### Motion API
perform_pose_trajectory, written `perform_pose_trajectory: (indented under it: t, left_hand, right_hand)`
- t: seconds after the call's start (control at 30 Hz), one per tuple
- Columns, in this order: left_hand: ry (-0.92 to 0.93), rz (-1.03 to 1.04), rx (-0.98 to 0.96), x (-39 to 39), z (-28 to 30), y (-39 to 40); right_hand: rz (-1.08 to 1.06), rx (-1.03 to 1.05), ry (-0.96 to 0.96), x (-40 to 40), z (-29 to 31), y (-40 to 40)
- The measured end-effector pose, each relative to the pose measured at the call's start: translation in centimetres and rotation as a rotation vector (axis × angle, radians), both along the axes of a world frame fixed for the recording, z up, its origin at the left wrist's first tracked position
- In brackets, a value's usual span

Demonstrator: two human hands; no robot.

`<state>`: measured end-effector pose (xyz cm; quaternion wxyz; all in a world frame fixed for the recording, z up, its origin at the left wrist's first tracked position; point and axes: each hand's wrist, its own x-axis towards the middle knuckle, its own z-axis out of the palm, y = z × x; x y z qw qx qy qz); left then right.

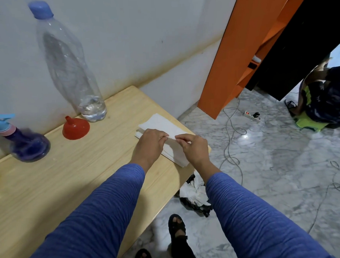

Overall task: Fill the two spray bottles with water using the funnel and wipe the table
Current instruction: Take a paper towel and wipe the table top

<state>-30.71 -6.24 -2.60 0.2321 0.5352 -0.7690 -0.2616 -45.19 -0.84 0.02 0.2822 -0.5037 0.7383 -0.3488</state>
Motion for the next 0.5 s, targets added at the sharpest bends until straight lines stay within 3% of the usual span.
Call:
perform_pose_trajectory:
  t: [0.27, 0.5]
  left_hand:
    - [0.013, 0.069, 0.003, 2.1, 0.7, -0.9]
    - [0.114, 0.226, -0.123, 7.5, 6.6, -2.9]
  right_hand:
    - [-0.038, 0.005, -0.048, 0.1, 1.8, -0.5]
    - [0.145, -0.063, -0.004, 4.2, 6.7, -5.2]
